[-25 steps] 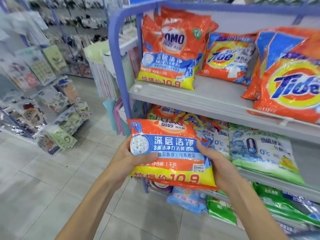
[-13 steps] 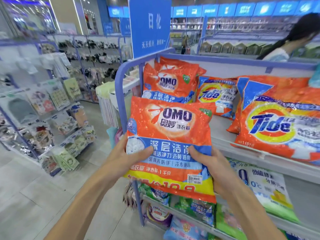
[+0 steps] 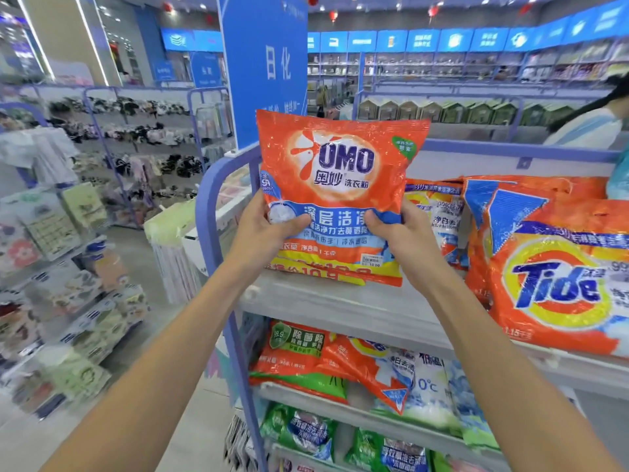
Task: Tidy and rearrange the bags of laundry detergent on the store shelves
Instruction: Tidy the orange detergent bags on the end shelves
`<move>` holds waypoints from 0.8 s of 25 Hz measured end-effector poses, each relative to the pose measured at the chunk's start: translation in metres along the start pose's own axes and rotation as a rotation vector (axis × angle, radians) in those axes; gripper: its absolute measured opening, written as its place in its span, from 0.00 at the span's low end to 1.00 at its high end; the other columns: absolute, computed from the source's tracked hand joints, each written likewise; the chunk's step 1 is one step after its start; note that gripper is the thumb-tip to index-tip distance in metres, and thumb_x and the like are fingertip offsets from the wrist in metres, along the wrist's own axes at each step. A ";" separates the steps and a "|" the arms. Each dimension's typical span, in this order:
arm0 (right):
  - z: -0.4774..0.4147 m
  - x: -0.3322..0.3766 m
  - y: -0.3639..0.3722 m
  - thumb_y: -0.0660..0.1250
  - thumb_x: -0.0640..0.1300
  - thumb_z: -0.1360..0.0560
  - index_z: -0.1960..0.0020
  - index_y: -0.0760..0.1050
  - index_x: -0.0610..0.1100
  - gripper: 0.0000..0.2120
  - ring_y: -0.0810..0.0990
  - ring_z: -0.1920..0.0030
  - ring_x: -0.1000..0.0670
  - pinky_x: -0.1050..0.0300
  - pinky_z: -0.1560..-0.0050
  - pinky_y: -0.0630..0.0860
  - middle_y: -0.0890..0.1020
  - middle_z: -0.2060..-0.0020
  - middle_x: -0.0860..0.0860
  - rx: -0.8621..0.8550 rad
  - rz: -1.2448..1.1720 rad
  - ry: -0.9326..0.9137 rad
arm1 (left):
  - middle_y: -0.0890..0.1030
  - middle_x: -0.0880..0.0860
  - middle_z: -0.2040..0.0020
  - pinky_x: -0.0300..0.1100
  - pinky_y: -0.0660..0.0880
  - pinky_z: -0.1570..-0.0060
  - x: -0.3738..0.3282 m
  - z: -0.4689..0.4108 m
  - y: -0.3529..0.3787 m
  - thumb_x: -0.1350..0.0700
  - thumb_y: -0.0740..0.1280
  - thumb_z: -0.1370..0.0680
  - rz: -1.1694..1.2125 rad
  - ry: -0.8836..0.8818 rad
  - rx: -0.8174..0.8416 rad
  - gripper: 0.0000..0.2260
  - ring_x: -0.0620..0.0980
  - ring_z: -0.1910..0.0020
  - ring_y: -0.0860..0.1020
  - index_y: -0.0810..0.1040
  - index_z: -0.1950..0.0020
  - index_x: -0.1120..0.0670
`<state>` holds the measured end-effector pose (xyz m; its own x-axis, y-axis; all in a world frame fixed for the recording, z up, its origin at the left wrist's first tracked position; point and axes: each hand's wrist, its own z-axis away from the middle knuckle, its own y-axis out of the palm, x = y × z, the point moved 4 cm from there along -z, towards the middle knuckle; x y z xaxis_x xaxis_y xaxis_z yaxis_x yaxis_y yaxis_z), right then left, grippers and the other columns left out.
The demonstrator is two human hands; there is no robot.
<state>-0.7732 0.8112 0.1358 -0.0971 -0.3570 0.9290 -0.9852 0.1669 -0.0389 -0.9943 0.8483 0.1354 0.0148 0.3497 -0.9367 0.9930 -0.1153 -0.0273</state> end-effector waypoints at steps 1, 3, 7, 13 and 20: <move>-0.007 -0.009 0.004 0.70 0.39 0.22 0.51 0.83 0.57 0.12 0.84 0.42 0.47 0.38 0.37 0.78 0.87 0.47 0.51 -0.008 -0.008 0.014 | 0.86 0.46 0.47 0.38 0.82 0.56 0.011 -0.008 -0.002 0.65 0.75 0.25 -0.011 -0.007 -0.005 0.19 0.45 0.50 0.86 0.76 0.37 0.53; -0.015 -0.032 0.012 0.70 0.36 0.21 0.48 0.82 0.54 0.12 0.84 0.43 0.50 0.43 0.37 0.79 0.87 0.49 0.54 -0.030 -0.022 0.067 | 0.87 0.45 0.48 0.39 0.82 0.54 0.034 -0.018 -0.007 0.65 0.75 0.26 -0.033 -0.025 -0.003 0.21 0.44 0.50 0.86 0.76 0.36 0.53; -0.006 -0.072 0.025 0.70 0.33 0.22 0.49 0.81 0.49 0.11 0.84 0.49 0.54 0.52 0.46 0.80 0.86 0.53 0.54 -0.022 -0.012 0.157 | 0.86 0.44 0.46 0.45 0.84 0.51 0.069 -0.011 -0.023 0.64 0.77 0.27 -0.057 -0.095 0.005 0.26 0.46 0.48 0.86 0.74 0.33 0.50; -0.001 -0.087 0.048 0.70 0.32 0.23 0.47 0.80 0.50 0.14 0.85 0.45 0.48 0.47 0.43 0.81 0.87 0.52 0.54 0.055 -0.076 0.247 | 0.77 0.39 0.33 0.35 0.81 0.51 0.078 0.006 -0.036 0.63 0.75 0.24 -0.075 -0.109 -0.022 0.40 0.34 0.41 0.79 0.58 0.21 0.42; -0.021 -0.062 0.039 0.73 0.29 0.29 0.36 0.77 0.49 0.27 0.86 0.44 0.43 0.48 0.49 0.83 0.86 0.44 0.46 0.074 -0.370 0.309 | 0.87 0.46 0.48 0.54 0.78 0.39 0.058 -0.027 -0.031 0.38 0.69 0.23 0.025 -0.308 -0.048 0.18 0.49 0.48 0.86 0.83 0.41 0.48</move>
<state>-0.8027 0.8593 0.0843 0.2971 -0.0886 0.9507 -0.9542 0.0103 0.2991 -1.0210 0.8970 0.0916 0.0102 0.0484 -0.9988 0.9972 -0.0741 0.0066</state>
